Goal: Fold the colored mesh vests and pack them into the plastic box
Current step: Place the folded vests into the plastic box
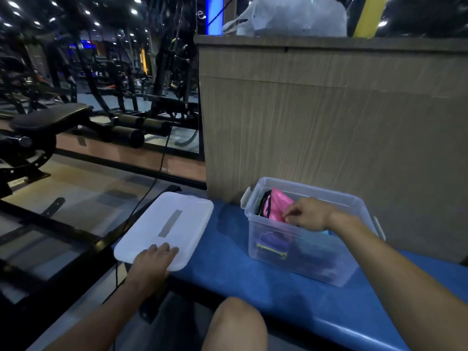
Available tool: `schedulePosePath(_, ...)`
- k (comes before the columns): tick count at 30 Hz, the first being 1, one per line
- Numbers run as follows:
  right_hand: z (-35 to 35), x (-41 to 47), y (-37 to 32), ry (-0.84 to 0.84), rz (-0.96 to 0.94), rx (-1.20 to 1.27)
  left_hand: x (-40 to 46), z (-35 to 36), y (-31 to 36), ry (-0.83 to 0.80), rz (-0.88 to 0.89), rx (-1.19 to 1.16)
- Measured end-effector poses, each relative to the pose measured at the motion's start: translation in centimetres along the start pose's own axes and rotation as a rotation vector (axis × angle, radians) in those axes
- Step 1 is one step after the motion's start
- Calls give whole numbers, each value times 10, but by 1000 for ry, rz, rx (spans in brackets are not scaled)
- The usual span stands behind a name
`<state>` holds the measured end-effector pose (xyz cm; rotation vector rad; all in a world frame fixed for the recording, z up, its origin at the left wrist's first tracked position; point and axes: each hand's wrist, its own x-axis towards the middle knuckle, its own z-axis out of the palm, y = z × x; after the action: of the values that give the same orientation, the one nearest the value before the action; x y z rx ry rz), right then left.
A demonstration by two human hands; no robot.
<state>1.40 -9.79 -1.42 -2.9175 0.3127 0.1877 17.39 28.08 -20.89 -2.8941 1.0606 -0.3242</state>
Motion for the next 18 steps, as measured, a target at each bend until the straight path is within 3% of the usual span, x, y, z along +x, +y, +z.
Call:
schedulePosePath(3, 1, -15, -1, 181, 13, 25, -2, -48, 4, 166, 46, 34)
schedulePosePath(6, 1, -24, -5, 384, -5, 170, 2, -120, 3, 389, -100, -28)
schedulePosePath(10, 2, -34, -16, 484, -34, 369, 2, -197, 24, 693, -121, -232)
schedulePosePath(12, -3, -45, -22, 552, 2, 753, -1, -222, 49, 826, -11, -322)
schedulePosePath(14, -16, -66, -26, 630, 131, 1333, -3, -234, 74, 914, 160, -408)
schedulePosePath(18, -37, -119, 10, 642, 201, 2149, 10, -223, 106, 909, 449, -582)
